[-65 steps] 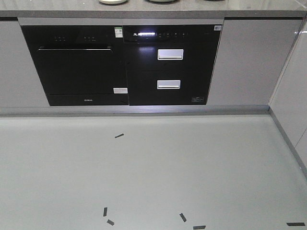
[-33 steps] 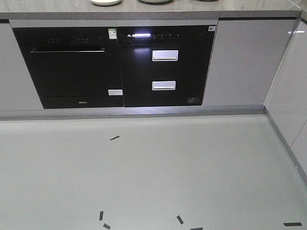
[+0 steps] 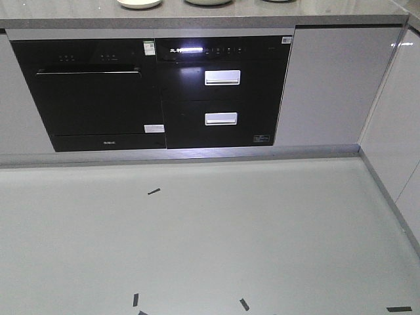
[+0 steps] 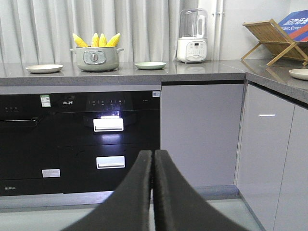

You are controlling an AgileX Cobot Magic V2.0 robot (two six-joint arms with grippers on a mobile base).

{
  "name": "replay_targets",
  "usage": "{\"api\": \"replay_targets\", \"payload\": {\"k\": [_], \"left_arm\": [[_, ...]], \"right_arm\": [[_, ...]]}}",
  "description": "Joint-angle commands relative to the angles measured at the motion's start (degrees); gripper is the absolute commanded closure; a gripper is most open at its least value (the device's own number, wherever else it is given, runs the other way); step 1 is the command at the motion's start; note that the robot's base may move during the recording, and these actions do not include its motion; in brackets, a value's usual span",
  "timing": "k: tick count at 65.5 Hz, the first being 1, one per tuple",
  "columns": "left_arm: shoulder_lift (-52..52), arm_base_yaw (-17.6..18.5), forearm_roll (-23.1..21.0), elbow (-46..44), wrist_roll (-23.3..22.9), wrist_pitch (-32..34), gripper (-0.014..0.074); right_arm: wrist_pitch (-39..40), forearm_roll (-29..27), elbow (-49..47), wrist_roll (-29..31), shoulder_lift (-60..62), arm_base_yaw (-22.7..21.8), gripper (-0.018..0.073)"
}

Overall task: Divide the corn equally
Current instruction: 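Drive the base toward the counter with the corn pot, then continue driving the base closer to the counter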

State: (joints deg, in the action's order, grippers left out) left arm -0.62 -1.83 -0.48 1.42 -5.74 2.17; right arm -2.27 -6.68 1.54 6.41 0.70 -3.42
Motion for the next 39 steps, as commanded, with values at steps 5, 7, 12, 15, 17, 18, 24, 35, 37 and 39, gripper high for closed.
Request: {"api": "replay_targets", "payload": {"k": [5,7,12,15,17,18,24,35,37,39], "left_arm": [[-0.92,0.22,-0.04,-0.96,-0.67,4.35,0.0603],[-0.92,0.22,-0.04,-0.96,-0.67,4.35,0.0603],[-0.92,0.22,-0.04,-0.96,-0.67,4.35,0.0603],[-0.92,0.22,-0.04,-0.96,-0.67,4.35,0.0603],[-0.92,0.22,-0.04,-0.96,-0.67,4.35,0.0603],[-0.92,0.22,-0.04,-0.96,-0.67,4.35,0.0603],[-0.92,0.22,-0.04,-0.96,-0.67,4.35,0.0603],[-0.92,0.22,-0.04,-0.96,-0.67,4.35,0.0603],[-0.92,0.22,-0.04,-0.96,-0.67,4.35,0.0603],[-0.92,0.22,-0.04,-0.96,-0.67,4.35,0.0603]], "right_arm": [[4.22,0.22,0.47,0.45,0.43,-0.33,0.0562],[4.22,0.22,0.47,0.45,0.43,-0.33,0.0562],[4.22,0.22,0.47,0.45,0.43,-0.33,0.0562],[4.22,0.22,0.47,0.45,0.43,-0.33,0.0562],[4.22,0.22,0.47,0.45,0.43,-0.33,0.0562],[4.22,0.22,0.47,0.45,0.43,-0.33,0.0562],[4.22,0.22,0.47,0.45,0.43,-0.33,0.0562],[4.22,0.22,0.47,0.45,0.43,-0.33,0.0562],[4.22,0.22,0.47,0.45,0.43,-0.33,0.0562],[4.22,0.22,0.47,0.45,0.43,-0.33,0.0562]]}}
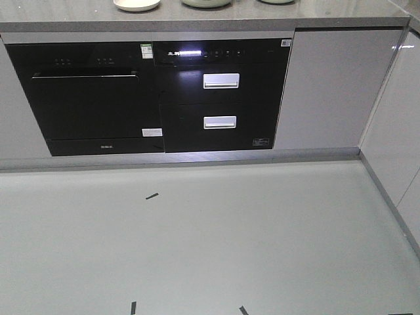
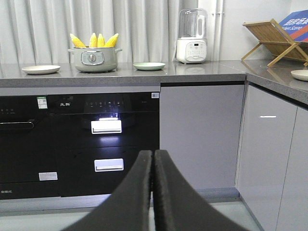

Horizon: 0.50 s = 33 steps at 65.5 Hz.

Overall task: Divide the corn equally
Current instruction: 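Continue driving the base closer to the counter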

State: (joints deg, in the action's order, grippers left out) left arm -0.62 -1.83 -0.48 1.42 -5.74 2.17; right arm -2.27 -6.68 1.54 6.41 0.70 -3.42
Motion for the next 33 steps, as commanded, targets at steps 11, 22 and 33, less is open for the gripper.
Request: {"api": "replay_targets", "payload": {"k": [11,22,33], "left_arm": [[-0.92,0.22,-0.04,-0.96,-0.67,4.35,0.0603],[-0.92,0.22,-0.04,-0.96,-0.67,4.35,0.0603],[-0.92,0.22,-0.04,-0.96,-0.67,4.35,0.0603]], "right_arm": [[4.26,0.22,0.47,0.45,0.43,-0.33,0.0562],[4.20,0.22,0.47,0.45,0.43,-0.33,0.0562],[4.20,0.22,0.47,0.45,0.43,-0.33,0.0562]]}}
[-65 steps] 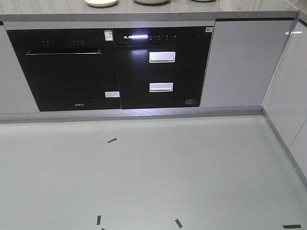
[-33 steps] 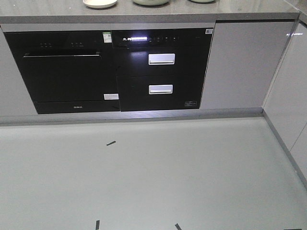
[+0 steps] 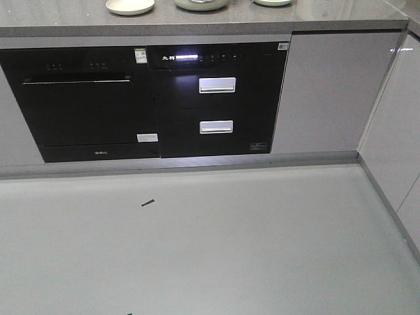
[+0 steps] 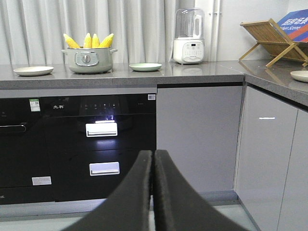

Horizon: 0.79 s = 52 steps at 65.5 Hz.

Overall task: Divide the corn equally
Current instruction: 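Continue driving the base closer to the counter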

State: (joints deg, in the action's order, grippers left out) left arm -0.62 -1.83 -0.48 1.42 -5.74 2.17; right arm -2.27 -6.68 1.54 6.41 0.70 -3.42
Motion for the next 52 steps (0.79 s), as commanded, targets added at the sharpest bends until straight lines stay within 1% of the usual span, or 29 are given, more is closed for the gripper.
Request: {"api": "replay_targets", "payload": {"k": [1,52], "left_arm": [[-0.92,0.22,-0.04,-0.96,-0.67,4.35,0.0603],[-0.92,0.22,-0.04,-0.96,-0.67,4.35,0.0603]], "right_arm": [[4.20,0.22,0.47,0.45,0.43,-0.33,0.0562],[4.20,0.22,0.47,0.45,0.43,-0.33,0.0562]]}}
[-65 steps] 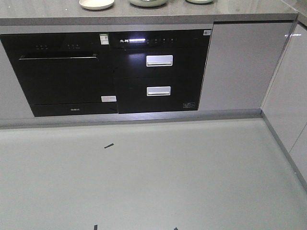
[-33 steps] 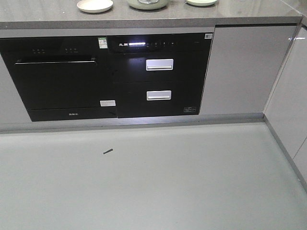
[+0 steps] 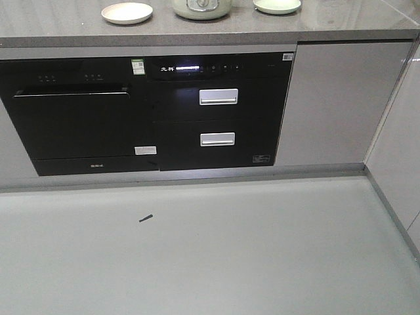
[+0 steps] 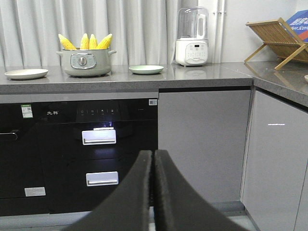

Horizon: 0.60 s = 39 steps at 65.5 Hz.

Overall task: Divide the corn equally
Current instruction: 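Continue driving the base closer to the counter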

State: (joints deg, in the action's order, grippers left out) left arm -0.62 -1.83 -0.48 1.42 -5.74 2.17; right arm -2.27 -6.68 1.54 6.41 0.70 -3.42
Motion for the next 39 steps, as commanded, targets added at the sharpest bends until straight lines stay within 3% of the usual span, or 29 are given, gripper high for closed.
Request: {"api": "replay_targets", "payload": {"k": [1,39], "left_arm": [[-0.92,0.22,-0.04,-0.96,-0.67,4.35,0.0603],[-0.92,0.22,-0.04,-0.96,-0.67,4.35,0.0603]], "right_arm": [[4.20,0.22,0.47,0.45,0.43,-0.33,0.0562],[4.20,0.22,0.47,0.45,0.43,-0.33,0.0562]]}}
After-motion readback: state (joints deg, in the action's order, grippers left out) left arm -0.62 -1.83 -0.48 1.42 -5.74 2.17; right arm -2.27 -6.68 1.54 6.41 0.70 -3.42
